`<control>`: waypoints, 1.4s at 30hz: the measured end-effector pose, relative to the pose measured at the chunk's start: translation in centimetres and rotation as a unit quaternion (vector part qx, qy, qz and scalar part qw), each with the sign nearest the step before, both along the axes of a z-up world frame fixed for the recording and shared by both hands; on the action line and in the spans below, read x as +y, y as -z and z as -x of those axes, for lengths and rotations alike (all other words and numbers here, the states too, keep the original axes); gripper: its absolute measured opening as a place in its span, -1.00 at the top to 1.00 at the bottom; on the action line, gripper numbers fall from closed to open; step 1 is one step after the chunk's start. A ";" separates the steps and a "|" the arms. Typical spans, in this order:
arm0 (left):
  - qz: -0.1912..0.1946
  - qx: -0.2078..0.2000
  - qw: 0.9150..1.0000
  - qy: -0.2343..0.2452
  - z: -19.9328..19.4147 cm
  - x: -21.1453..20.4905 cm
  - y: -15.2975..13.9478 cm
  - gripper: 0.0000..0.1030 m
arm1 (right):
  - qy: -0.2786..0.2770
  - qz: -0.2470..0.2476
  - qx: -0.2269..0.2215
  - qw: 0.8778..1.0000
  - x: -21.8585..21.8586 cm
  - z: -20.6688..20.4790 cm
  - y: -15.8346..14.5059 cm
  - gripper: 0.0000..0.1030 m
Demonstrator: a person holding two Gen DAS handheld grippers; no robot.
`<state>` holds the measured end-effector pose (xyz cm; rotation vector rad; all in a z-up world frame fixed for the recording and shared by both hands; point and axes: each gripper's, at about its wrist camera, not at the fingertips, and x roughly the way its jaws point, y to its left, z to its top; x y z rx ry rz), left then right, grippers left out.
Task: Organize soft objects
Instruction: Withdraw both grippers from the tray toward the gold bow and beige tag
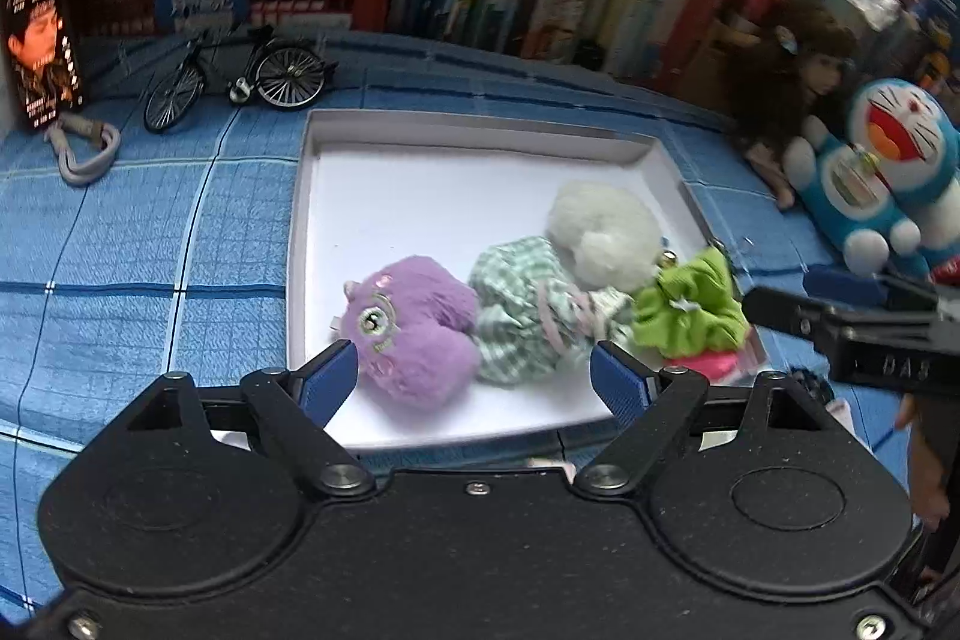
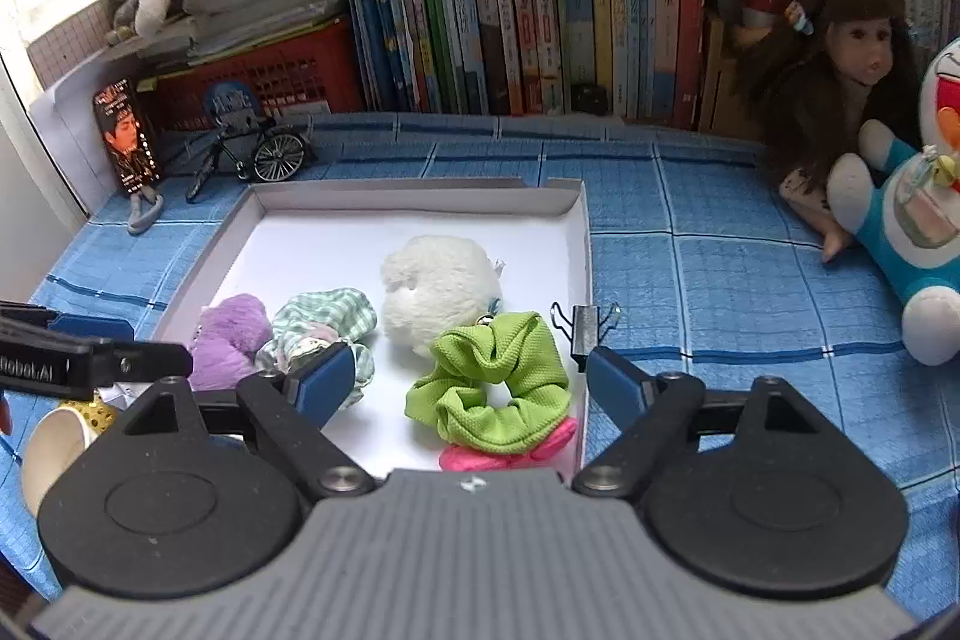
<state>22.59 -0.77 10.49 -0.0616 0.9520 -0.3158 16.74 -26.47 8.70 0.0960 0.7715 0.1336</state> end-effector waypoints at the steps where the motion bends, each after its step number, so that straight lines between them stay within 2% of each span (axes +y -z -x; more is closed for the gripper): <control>1: -0.001 -0.005 1.000 0.005 0.5 -0.1 -0.2 -0.62 | 0.001 0.000 -0.003 1.000 -0.1 0.3 -0.1 -0.76; 6: -0.004 -0.033 0.999 0.025 3.0 -0.6 -1.1 -0.63 | 0.001 0.000 -0.029 1.000 -0.5 2.4 -1.0 -0.77; 15: 0.020 -0.077 0.996 0.042 7.3 0.0 -2.2 -0.65 | 0.001 -0.008 -0.087 0.996 -0.7 6.9 -1.5 -0.82; 21: 0.039 -0.105 0.993 0.033 9.8 1.6 -2.2 -0.68 | 0.009 -0.013 -0.127 0.992 -0.7 9.5 -1.0 -0.89; 25: 0.055 -0.124 0.991 0.021 11.5 3.3 -2.2 -0.72 | 0.008 -0.003 -0.164 0.986 -0.5 12.0 -0.9 -0.98; 31: 0.067 -0.155 0.986 -0.001 14.5 6.0 -1.8 -0.77 | 0.007 0.026 -0.212 0.977 0.3 15.4 0.3 -1.00; 36: 0.062 -0.177 0.982 -0.032 16.7 8.0 -0.6 -0.78 | 0.029 0.072 -0.246 0.966 1.4 17.4 2.2 -1.00; 39: 0.053 -0.203 0.977 -0.049 18.1 9.1 0.3 -0.78 | 0.032 0.062 -0.243 0.968 1.6 18.0 3.4 -1.00; 42: 0.023 -0.234 0.970 -0.061 19.4 9.7 1.4 -0.80 | 0.035 0.046 -0.241 0.969 1.6 18.6 4.5 -1.00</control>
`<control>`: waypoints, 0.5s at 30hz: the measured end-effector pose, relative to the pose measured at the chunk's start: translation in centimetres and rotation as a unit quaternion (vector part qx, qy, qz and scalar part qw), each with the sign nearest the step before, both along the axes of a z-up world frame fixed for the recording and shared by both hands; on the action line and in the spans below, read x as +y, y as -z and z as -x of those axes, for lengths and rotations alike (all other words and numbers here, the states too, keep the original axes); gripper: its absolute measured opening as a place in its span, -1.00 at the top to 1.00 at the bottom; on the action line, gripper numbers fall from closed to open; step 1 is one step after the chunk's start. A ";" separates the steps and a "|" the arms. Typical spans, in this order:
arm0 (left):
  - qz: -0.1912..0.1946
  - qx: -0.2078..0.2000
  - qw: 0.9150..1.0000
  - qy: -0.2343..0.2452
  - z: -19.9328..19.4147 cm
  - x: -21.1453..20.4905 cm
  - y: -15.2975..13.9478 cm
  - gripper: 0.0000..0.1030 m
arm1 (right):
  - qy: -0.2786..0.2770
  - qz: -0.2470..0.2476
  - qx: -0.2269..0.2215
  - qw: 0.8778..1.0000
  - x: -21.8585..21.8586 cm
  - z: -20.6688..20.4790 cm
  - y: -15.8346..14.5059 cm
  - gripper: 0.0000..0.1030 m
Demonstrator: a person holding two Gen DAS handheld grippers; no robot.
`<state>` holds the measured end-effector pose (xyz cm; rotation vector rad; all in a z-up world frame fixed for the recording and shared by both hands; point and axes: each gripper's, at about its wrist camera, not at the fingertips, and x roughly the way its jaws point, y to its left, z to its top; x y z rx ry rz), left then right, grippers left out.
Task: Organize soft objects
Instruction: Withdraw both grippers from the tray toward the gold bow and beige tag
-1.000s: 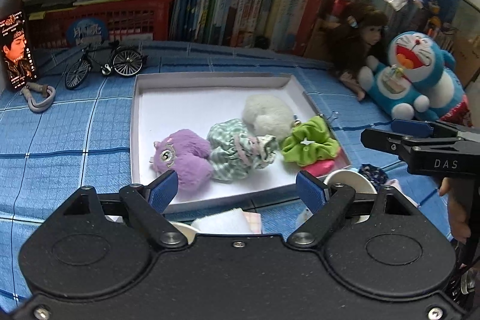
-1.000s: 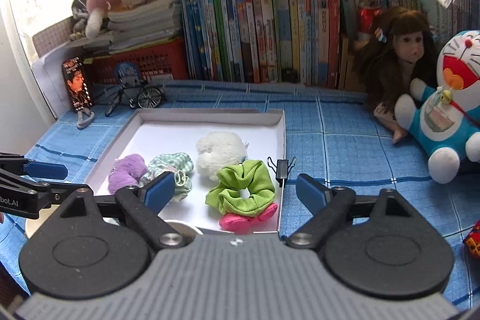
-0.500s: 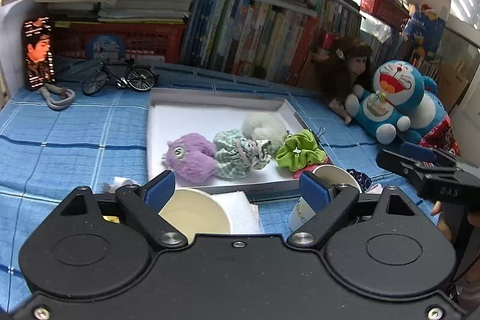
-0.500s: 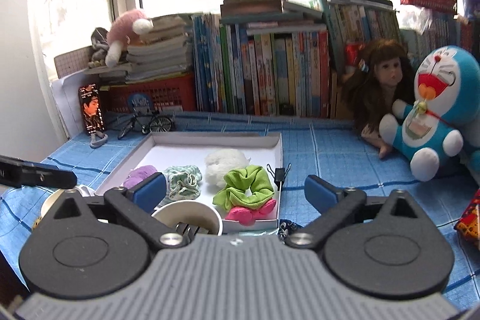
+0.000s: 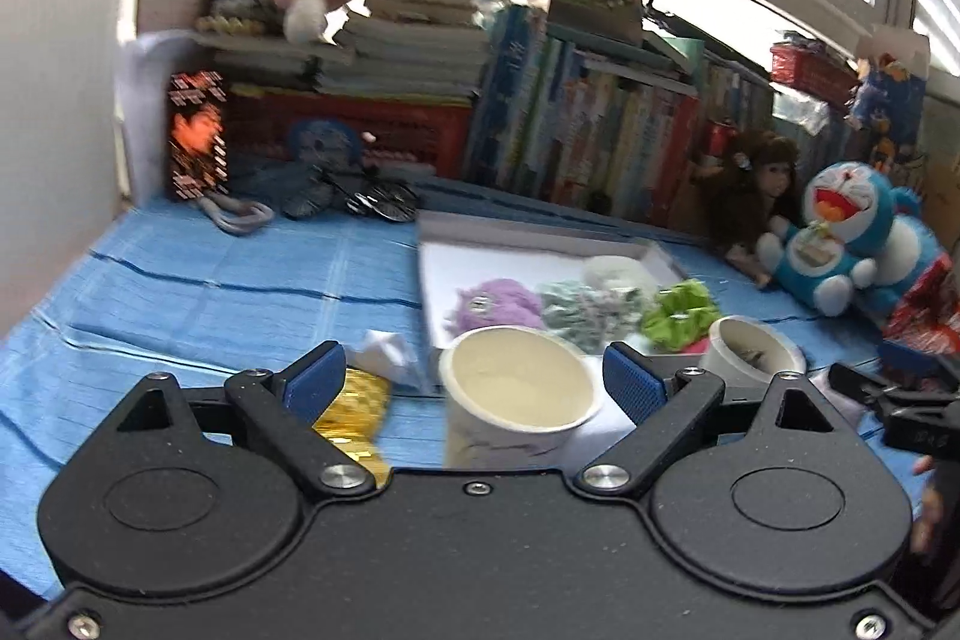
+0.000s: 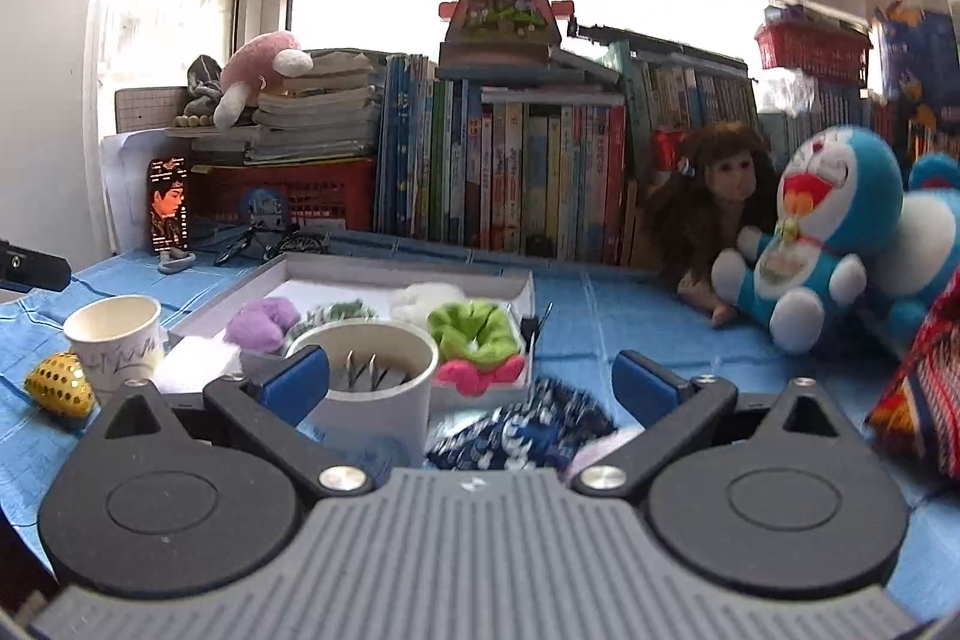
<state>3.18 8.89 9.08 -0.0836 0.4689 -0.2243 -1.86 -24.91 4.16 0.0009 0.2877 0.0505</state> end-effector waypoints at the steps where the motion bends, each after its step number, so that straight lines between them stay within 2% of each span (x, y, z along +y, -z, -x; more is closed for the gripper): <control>1: -0.009 -0.007 1.000 -0.007 0.3 0.1 0.3 -0.81 | 0.001 -0.002 -0.002 1.000 0.1 0.2 0.4 -1.00; 5: -0.038 -0.017 0.998 -0.041 1.1 0.4 2.2 -0.81 | 0.010 0.004 -0.007 1.000 0.8 1.0 2.1 -1.00; 11: -0.031 -0.001 0.996 -0.082 1.0 1.5 4.8 -0.81 | 0.013 0.005 -0.004 1.000 1.8 1.9 4.0 -1.00; 15: -0.045 -0.011 0.993 -0.109 0.5 1.2 6.3 -0.81 | 0.013 0.006 0.000 1.000 2.4 2.3 5.2 -0.99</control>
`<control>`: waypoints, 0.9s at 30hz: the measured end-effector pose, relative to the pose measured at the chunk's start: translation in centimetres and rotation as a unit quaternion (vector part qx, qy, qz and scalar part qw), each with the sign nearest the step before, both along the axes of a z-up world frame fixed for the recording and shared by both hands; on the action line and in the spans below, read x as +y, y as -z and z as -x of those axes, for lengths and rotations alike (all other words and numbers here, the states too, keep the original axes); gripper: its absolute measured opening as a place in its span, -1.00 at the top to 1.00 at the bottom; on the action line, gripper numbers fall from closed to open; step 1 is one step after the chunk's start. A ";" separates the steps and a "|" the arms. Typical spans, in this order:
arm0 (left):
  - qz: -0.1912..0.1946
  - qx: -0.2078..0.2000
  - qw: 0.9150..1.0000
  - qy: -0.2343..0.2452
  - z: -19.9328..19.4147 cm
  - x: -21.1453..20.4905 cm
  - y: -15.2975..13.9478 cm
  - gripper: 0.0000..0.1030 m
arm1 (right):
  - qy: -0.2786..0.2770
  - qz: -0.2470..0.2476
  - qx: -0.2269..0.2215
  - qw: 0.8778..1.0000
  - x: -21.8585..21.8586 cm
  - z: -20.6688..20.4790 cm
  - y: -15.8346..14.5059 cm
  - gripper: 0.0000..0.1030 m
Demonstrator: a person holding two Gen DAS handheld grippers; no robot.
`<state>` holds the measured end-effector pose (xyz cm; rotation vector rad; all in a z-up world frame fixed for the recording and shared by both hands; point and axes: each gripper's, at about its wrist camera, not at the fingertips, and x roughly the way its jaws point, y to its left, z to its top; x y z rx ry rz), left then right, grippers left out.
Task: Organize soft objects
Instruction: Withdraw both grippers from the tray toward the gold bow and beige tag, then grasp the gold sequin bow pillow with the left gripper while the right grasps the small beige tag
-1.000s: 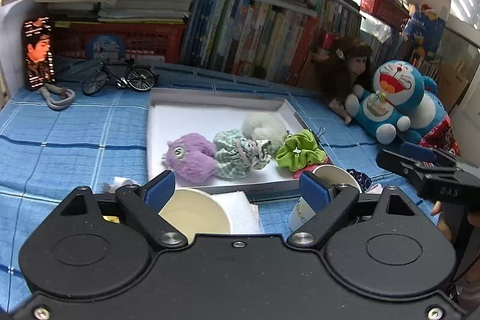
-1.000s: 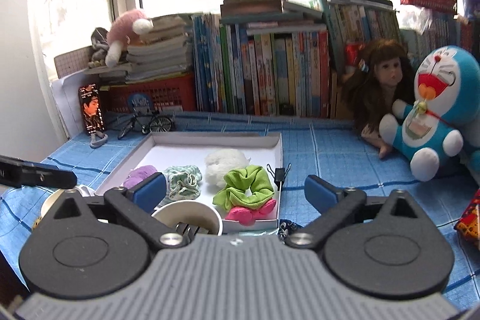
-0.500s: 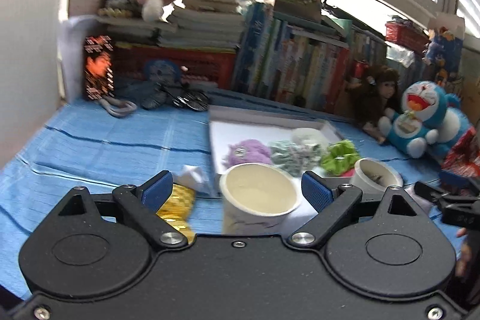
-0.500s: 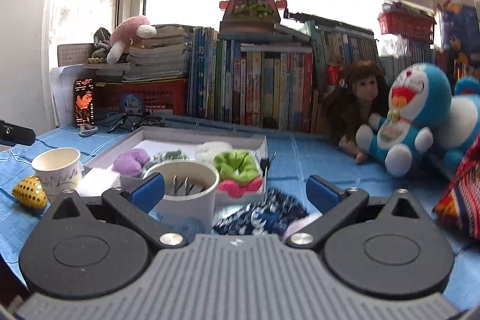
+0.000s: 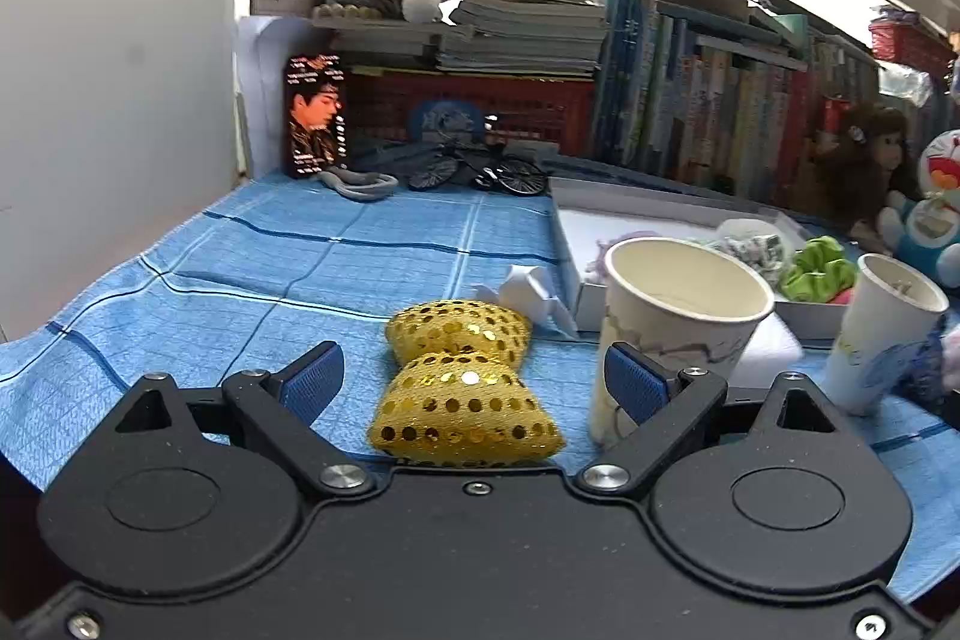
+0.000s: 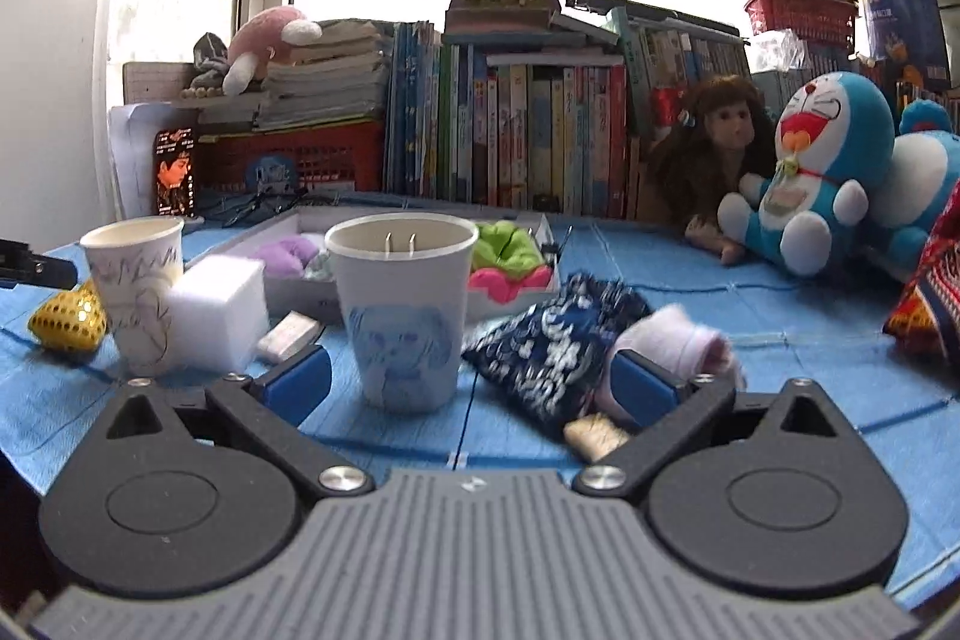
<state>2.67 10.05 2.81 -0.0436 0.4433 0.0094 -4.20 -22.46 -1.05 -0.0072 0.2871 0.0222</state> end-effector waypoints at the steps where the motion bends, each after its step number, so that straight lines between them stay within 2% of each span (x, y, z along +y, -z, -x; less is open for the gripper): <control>1: -0.004 0.000 1.000 -0.002 -0.1 -0.2 0.3 -0.81 | 0.002 0.003 -0.002 1.000 0.2 0.2 0.3 -0.99; 7: -0.010 0.008 1.000 -0.011 -0.9 -0.8 1.8 -0.81 | 0.015 -0.002 0.003 1.000 0.3 0.4 1.3 -0.99; 12: -0.008 0.014 1.000 -0.021 -1.3 -0.7 2.6 -0.81 | 0.049 -0.001 0.011 0.999 -0.4 0.1 1.8 -0.96; 17: -0.001 0.018 0.999 -0.032 -1.5 -0.3 3.1 -0.81 | 0.078 -0.017 0.030 0.996 -1.7 -0.5 2.2 -0.78; 27: 0.007 0.029 0.999 -0.029 -2.1 -0.2 3.5 -0.65 | 0.104 0.000 0.050 0.993 -2.6 -1.7 2.5 -0.38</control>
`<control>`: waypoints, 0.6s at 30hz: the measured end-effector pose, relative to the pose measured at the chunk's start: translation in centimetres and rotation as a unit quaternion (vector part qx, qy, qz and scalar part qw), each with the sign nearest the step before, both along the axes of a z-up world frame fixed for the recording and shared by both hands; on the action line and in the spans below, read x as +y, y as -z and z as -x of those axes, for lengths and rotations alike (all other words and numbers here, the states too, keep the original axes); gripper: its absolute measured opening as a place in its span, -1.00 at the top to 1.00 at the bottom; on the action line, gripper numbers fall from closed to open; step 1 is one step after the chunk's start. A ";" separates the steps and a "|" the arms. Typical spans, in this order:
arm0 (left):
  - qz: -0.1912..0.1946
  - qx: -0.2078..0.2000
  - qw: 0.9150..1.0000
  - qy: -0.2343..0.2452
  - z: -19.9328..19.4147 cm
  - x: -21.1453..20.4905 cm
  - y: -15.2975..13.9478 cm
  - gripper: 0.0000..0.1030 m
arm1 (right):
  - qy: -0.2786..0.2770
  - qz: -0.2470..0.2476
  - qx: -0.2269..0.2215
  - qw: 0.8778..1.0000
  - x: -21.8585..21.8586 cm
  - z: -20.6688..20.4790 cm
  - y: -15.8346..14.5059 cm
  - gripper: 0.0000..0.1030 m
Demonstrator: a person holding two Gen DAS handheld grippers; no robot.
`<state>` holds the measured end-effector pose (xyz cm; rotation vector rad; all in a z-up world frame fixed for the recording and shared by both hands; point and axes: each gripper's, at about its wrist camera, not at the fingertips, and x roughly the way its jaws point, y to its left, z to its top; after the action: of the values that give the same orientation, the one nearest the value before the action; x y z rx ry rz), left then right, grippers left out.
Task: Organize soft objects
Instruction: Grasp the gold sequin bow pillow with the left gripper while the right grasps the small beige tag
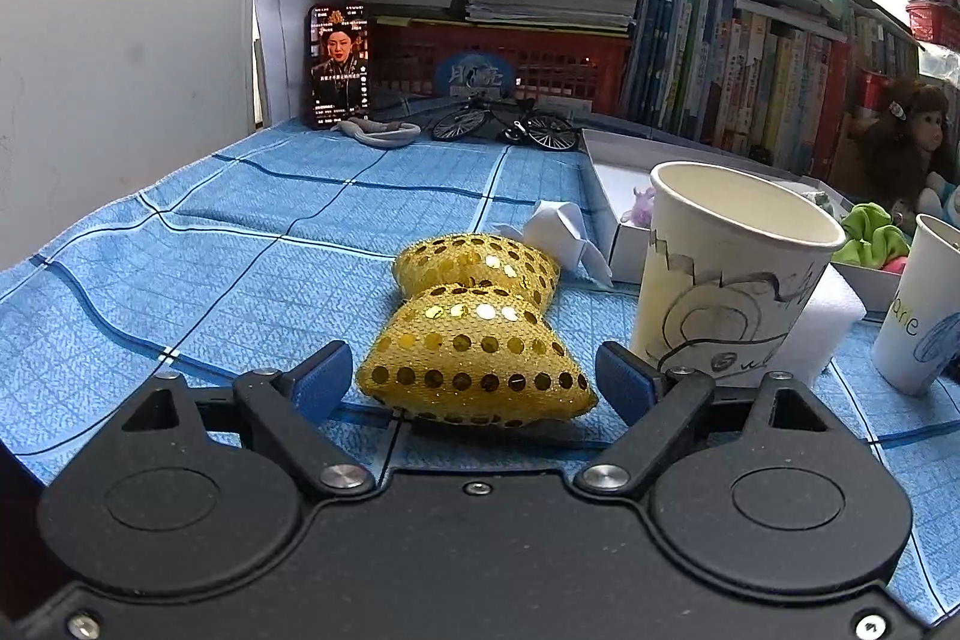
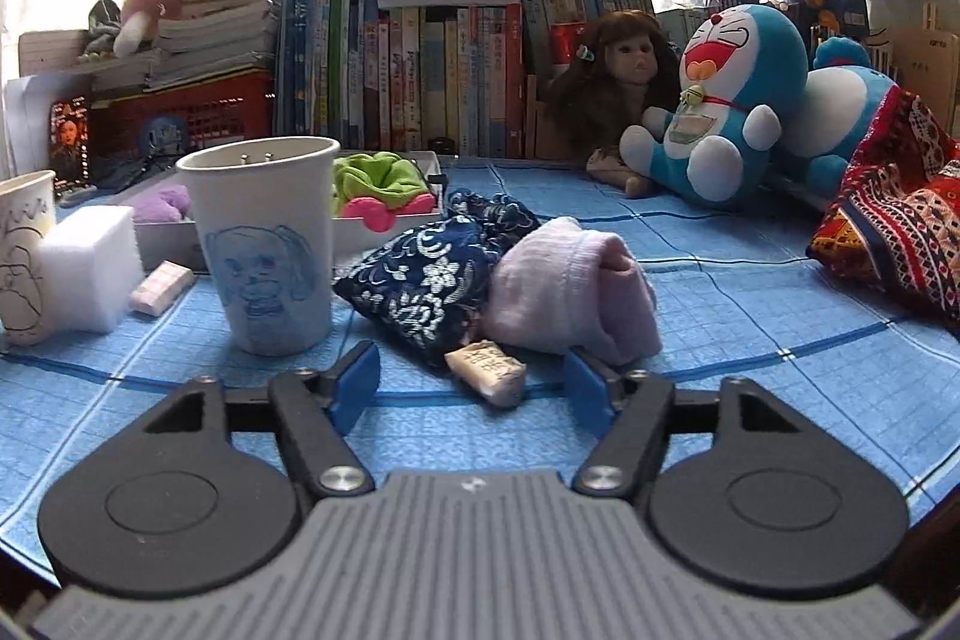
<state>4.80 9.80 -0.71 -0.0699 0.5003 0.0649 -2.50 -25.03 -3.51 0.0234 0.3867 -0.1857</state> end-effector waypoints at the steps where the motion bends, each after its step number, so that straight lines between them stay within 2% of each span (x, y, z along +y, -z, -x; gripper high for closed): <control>1: 0.002 0.002 1.000 0.000 0.0 0.0 0.0 -0.64 | 0.001 0.002 0.004 1.000 -0.1 -0.1 0.0 -0.30; 2: 0.004 0.004 1.000 0.001 -0.1 0.0 0.1 -0.62 | 0.001 0.003 0.007 1.000 -0.2 -0.3 0.0 -0.21; 5: 0.013 0.017 1.000 0.008 -0.5 0.1 0.2 -0.49 | 0.001 0.005 0.015 1.000 -0.4 -0.5 0.1 -0.12; 9: 0.007 0.019 1.000 0.008 -0.7 -0.1 0.2 -0.42 | -0.004 0.008 0.016 1.000 -0.5 -0.7 -0.1 -0.02; 14: 0.004 0.018 1.000 0.007 -0.8 -0.2 0.1 -0.20 | -0.015 0.003 0.022 1.000 -0.2 -1.0 -0.2 0.31; 18: 0.004 0.015 1.000 0.000 -0.5 -0.3 0.0 -0.03 | -0.026 -0.003 0.022 0.999 0.1 -0.9 -0.4 0.33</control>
<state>5.29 9.55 -0.69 -0.0762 0.5298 0.0647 -1.64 -24.92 -3.11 0.0159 0.4318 -0.1333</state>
